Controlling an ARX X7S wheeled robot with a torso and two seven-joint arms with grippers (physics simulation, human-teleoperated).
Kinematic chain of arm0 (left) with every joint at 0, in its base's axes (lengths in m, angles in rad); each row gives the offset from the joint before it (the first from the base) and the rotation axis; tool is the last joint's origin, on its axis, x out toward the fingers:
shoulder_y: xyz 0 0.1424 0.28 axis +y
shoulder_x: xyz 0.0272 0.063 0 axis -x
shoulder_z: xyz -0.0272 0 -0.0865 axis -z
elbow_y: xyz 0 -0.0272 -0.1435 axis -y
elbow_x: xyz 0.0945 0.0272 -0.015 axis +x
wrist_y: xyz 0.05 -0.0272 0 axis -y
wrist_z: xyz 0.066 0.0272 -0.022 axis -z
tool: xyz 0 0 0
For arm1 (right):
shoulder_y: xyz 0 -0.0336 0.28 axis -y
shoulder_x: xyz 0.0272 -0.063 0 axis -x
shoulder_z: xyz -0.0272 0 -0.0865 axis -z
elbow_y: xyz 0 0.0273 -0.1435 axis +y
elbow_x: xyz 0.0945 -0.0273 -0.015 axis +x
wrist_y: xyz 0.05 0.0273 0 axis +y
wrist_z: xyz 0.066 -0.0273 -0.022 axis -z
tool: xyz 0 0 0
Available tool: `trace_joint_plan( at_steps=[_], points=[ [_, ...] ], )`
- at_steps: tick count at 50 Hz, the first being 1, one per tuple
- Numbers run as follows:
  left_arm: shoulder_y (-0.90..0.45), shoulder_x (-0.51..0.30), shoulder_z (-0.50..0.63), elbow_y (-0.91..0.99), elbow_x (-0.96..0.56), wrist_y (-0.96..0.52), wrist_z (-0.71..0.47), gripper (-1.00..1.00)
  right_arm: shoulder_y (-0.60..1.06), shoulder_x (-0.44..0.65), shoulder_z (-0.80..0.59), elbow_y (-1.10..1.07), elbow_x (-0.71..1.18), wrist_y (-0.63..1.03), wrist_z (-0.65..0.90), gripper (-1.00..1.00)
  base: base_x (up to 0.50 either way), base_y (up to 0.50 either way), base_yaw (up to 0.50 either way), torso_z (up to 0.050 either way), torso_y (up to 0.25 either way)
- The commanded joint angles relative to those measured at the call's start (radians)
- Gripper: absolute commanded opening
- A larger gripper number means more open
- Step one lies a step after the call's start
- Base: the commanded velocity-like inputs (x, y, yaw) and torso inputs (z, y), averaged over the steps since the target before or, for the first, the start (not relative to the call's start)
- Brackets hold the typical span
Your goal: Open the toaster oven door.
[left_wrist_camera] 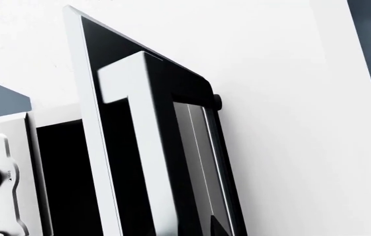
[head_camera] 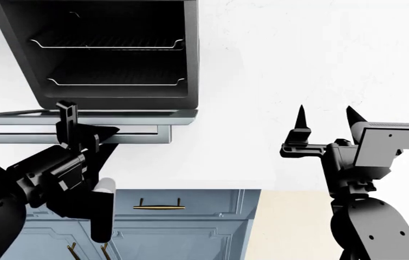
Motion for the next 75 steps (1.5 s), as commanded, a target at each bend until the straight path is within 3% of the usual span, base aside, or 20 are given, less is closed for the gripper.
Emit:
trace_joint_plan(
  at_steps=[1, 42, 65, 75],
  points=[
    [0.129, -0.038, 0.154, 0.047, -0.31, -0.05, 0.043, -1.0, -0.006, 0.005, 0.0, -0.004, 0.003, 0.0, 0.008, 1.0, 0.0, 0.0, 0.0, 0.0, 0.0],
    [0.383, -0.079, 0.284, 0.015, -0.318, 0.016, -0.138, -1.0, -0.012, 0.008, -0.015, 0.015, 0.008, -0.02, 0.021, 1.0, 0.0, 0.0, 0.0, 0.0, 0.0],
    [0.469, -0.014, 0.347, -0.128, -0.305, 0.102, -0.202, -1.0, -0.034, 0.018, -0.013, 0.012, 0.01, -0.025, 0.035, 1.0, 0.0, 0.0, 0.0, 0.0, 0.0],
    [0.523, 0.052, 0.387, -0.291, -0.318, 0.212, -0.24, -1.0, -0.047, 0.018, -0.018, 0.021, 0.004, -0.034, 0.042, 1.0, 0.0, 0.0, 0.0, 0.0, 0.0]
  ],
)
